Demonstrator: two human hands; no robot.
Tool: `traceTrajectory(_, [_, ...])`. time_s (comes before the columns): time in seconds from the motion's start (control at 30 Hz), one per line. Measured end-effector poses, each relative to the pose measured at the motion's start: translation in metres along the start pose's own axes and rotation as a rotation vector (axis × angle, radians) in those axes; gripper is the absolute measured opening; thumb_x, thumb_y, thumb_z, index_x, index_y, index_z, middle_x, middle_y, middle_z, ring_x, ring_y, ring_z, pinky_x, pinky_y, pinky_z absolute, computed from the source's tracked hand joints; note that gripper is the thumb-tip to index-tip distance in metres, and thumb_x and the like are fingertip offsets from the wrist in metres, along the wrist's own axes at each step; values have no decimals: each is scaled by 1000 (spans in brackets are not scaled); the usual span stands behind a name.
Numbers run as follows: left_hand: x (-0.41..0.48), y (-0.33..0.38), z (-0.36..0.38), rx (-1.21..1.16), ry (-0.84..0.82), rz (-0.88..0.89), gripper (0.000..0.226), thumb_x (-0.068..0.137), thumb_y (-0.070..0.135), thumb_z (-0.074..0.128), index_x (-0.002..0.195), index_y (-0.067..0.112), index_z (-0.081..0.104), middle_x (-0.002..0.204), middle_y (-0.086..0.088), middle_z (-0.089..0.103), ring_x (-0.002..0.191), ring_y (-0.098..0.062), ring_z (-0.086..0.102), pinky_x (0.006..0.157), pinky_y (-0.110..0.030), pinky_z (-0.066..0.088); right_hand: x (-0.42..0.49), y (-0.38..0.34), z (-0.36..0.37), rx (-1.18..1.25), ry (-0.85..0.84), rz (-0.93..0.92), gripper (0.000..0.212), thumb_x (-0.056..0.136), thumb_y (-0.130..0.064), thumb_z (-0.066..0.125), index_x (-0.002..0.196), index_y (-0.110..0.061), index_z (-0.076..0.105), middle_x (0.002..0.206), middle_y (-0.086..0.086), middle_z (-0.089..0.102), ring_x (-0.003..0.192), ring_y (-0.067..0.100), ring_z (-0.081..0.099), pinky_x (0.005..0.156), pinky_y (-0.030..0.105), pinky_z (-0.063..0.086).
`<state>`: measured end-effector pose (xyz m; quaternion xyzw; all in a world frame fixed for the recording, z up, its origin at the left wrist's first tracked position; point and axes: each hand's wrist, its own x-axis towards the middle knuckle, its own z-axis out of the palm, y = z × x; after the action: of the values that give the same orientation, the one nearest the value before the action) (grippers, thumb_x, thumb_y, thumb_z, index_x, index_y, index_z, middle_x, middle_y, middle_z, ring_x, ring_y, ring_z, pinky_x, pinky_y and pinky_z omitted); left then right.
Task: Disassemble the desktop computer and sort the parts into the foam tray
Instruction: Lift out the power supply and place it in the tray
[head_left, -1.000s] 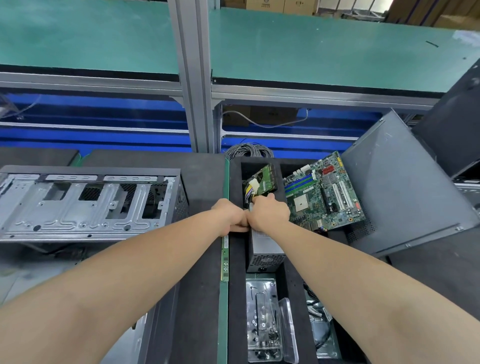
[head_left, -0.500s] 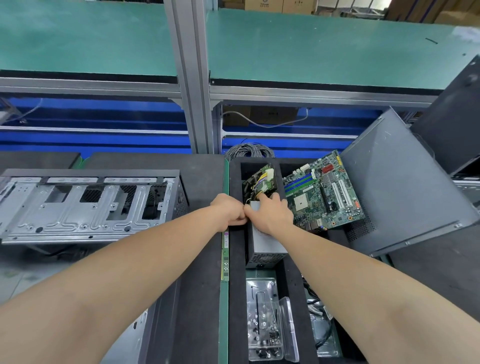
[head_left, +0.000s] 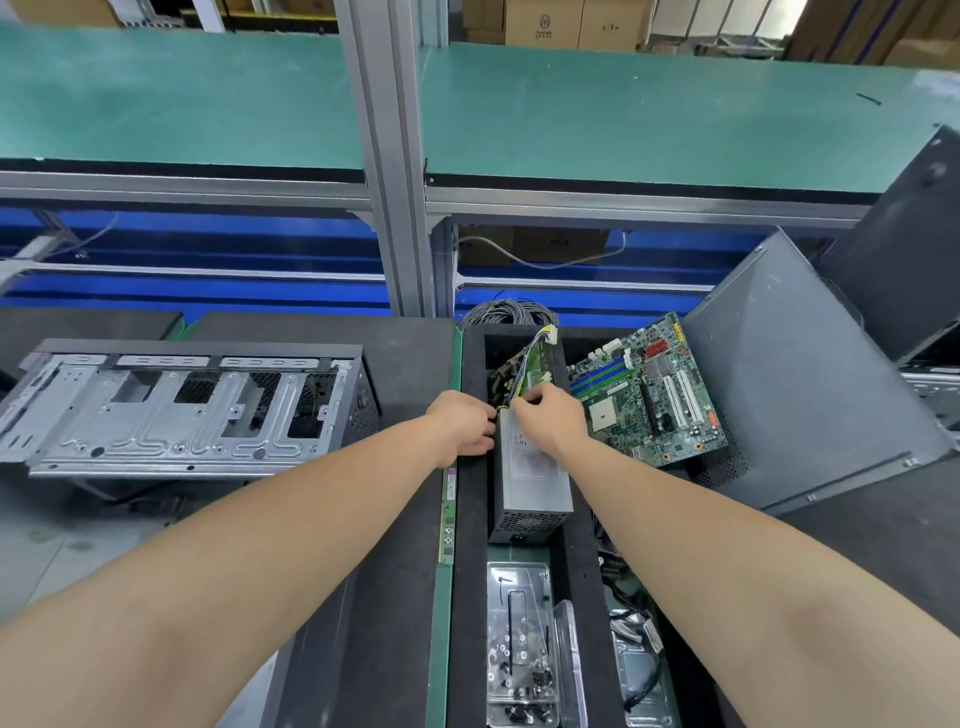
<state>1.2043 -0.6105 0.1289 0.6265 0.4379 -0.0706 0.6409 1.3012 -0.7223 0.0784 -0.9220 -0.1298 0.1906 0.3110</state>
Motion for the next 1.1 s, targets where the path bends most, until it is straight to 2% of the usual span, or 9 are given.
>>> traceTrajectory(0.17, [8,2,5,1,16,5,25,104,4,50,121,5,68,112,-16,70,90,-27,70,67,-27,60,7,-14,-3,-10,-89,-117,44,99,-29,58,141,-18,66,136,9,69,123,30,63,94,29,46])
traceTrajectory(0.27, [13,1,4,-11,41,-19,26,103,4,51,123,1,67,117,-19,71,88,-30,69,69,-29,60,13,-20,2,-189,-225,-153,55,103,-34,52,155,-19,49,152,13,56,135,35,54,111,42,44])
traceTrajectory(0.37, [14,0,-1,-9,55,-17,25,103,2,51,121,3,69,117,-18,72,90,-29,70,79,-32,62,16,-21,4,-225,-151,-108,54,100,-38,55,149,-15,54,149,19,50,133,39,53,111,46,45])
traceTrajectory(0.63, [-9,14,-15,-16,86,26,28,103,8,52,128,4,64,106,-11,68,76,-22,64,68,-27,56,-3,-30,-2,-164,67,-212,32,100,-28,54,124,-17,73,130,15,53,117,38,56,105,45,46])
traceTrajectory(0.7, [-15,17,-19,-15,108,57,28,103,12,55,129,5,63,105,-9,68,82,-23,68,74,-32,59,-10,-43,-6,-98,93,-253,28,99,-26,55,116,-15,74,127,13,57,112,36,59,103,45,47])
traceTrajectory(0.83, [-34,22,-33,-39,178,164,22,103,13,49,116,14,67,118,-12,69,97,-29,72,88,-43,62,-29,-76,-6,53,166,-326,19,97,-27,60,104,-14,73,115,8,62,99,28,61,86,38,49])
traceTrajectory(0.93, [-55,25,-53,56,214,333,35,100,10,44,126,17,65,121,-6,68,98,-24,69,77,-41,62,-51,-104,-3,149,197,-390,13,97,-28,61,98,-16,66,107,6,63,91,19,55,77,33,40])
traceTrajectory(1.0, [-70,27,-71,108,263,410,34,97,8,46,114,23,72,113,-1,71,90,-16,68,67,-31,58,-67,-124,-2,210,203,-429,12,95,-25,63,97,-13,65,105,8,63,92,19,55,78,35,42])
traceTrajectory(1.1, [-88,30,-101,73,258,449,35,92,1,51,97,26,75,101,-7,75,90,-26,73,77,-40,64,-93,-151,-2,253,212,-479,11,92,-13,66,102,-9,69,110,10,64,101,23,60,88,34,49])
